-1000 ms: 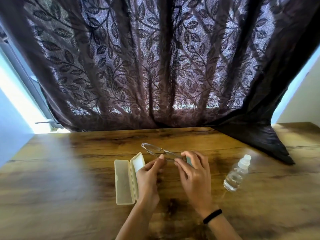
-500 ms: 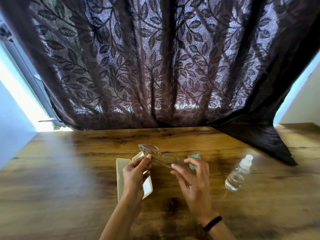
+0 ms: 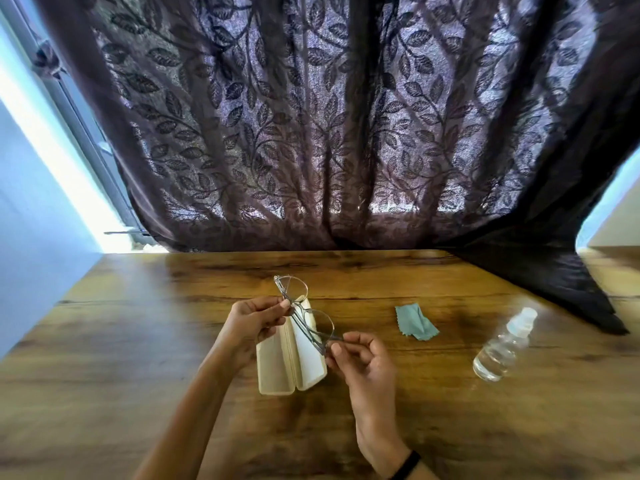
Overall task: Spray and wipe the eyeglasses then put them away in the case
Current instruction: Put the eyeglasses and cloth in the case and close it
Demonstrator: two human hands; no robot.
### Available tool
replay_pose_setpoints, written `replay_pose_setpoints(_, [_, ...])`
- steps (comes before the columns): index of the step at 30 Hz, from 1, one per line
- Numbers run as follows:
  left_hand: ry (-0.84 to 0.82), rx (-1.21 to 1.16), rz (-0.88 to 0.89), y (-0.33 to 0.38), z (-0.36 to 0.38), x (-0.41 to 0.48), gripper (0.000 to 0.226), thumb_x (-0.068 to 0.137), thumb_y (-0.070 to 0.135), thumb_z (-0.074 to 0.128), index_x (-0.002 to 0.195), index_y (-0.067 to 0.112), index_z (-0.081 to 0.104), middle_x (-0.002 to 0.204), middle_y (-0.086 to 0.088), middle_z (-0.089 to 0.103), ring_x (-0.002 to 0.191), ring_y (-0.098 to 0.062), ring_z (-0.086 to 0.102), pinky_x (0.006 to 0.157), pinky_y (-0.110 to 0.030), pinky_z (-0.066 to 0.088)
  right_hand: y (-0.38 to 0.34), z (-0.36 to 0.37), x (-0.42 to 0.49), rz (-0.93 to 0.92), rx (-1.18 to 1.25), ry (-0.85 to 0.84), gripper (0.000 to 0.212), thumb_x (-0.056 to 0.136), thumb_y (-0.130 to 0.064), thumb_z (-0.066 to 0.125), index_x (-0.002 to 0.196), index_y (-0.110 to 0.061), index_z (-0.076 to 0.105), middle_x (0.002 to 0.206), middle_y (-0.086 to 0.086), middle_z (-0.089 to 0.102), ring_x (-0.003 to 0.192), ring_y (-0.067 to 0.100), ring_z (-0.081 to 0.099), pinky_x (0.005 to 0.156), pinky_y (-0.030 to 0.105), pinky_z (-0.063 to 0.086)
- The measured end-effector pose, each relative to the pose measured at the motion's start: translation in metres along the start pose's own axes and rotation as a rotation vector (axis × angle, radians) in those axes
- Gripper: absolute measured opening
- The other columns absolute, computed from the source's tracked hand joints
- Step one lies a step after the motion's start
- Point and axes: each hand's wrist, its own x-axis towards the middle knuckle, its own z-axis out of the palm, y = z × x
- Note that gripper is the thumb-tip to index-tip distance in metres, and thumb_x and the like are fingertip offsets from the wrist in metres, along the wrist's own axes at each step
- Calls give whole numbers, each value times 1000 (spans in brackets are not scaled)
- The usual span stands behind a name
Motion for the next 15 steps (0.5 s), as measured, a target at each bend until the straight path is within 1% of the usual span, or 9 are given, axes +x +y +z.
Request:
replay_pose_setpoints(2, [12, 62, 0, 0, -4, 3, 4, 77, 11, 70, 76, 12, 74, 65, 0, 72, 50, 0, 58, 41, -10, 42, 2, 3, 1, 0, -60, -14, 16, 78, 0, 66, 91, -5, 59, 81, 12, 73, 77, 21, 70, 67, 25, 57])
replay_pose_setpoints(6, [27, 218, -24, -3, -6, 8, 5, 80, 6, 68, 81, 6, 73, 61, 0, 70, 46, 0, 56, 40, -10, 42, 5, 3, 3, -30, -168, -21, 9, 78, -3, 69, 83, -9, 64, 72, 7, 74, 70, 18, 71, 61, 22, 56])
replay_pose_setpoints(8, [40, 306, -37, -3, -5, 10, 4, 80, 4, 67, 81, 4, 72, 60, -1, 70, 44, 0, 56, 40, -10, 42, 7, 0, 4, -41, -232, -26, 9, 76, -5, 71, 78, -12, 67, 70, 5, 73, 67, 16, 70, 59, 20, 56])
replay_pose_setpoints(11, [53, 429, -65, -3, -2, 16, 5, 81, 1, 66, 79, 0, 71, 65, -8, 68, 43, -4, 55, 40, -11, 43, 9, -3, 4, -51, -333, -33, 11, 73, -8, 74, 74, -17, 68, 68, 4, 71, 62, 10, 66, 56, 18, 53])
replay_pose_setpoints(13, [48, 519, -99, -1, 3, 19, 8, 81, 2, 66, 82, -5, 70, 66, -11, 66, 42, -4, 54, 40, -12, 43, 9, -4, 3, -70, -412, -50, 13, 73, -10, 75, 76, -21, 68, 69, 1, 71, 63, 7, 66, 57, 18, 53])
replay_pose_setpoints(15, [43, 578, -125, -1, 6, 21, 9, 81, 2, 66, 83, -6, 69, 62, -10, 63, 40, -4, 53, 41, -13, 43, 8, -6, 3, -118, -525, -83, 15, 75, -14, 74, 80, -26, 67, 72, -4, 71, 69, 4, 66, 62, 17, 54])
